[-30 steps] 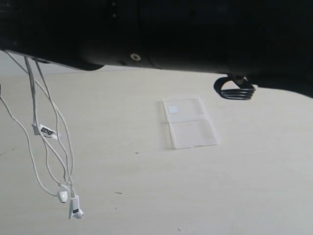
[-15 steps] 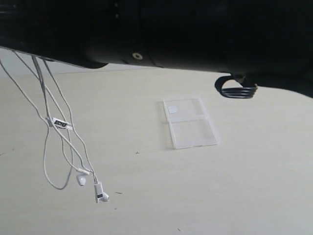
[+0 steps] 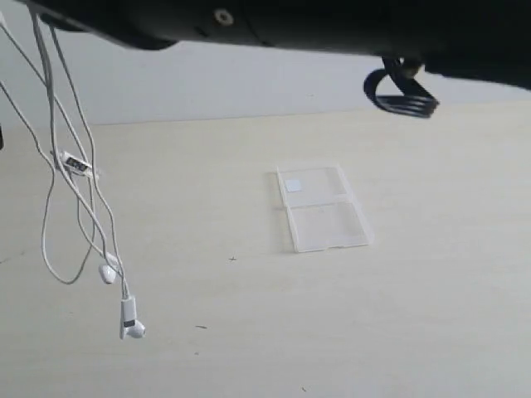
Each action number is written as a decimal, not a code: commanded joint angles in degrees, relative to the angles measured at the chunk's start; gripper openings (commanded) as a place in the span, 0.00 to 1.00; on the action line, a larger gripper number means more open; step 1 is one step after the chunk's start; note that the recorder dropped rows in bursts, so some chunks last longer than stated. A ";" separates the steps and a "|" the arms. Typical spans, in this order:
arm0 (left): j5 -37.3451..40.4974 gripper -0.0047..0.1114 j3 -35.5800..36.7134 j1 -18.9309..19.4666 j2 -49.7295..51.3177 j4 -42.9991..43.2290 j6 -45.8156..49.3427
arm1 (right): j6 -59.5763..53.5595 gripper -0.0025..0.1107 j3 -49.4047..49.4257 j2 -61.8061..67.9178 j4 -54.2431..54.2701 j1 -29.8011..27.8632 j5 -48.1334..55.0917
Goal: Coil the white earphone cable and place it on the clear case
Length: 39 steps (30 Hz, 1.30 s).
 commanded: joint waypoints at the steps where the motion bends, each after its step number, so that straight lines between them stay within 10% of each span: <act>1: -0.37 0.77 0.18 0.27 0.43 -2.67 1.84 | -0.51 0.02 -2.26 -0.05 -0.53 -0.02 0.04; 28: 0.57 0.77 9.27 0.14 10.56 -25.54 24.57 | 2.61 0.02 -8.28 5.95 -0.53 -0.02 -2.08; 39: 1.35 0.60 9.27 -0.20 13.70 -27.82 24.70 | 3.53 0.02 -8.28 5.95 -0.53 -0.02 -0.78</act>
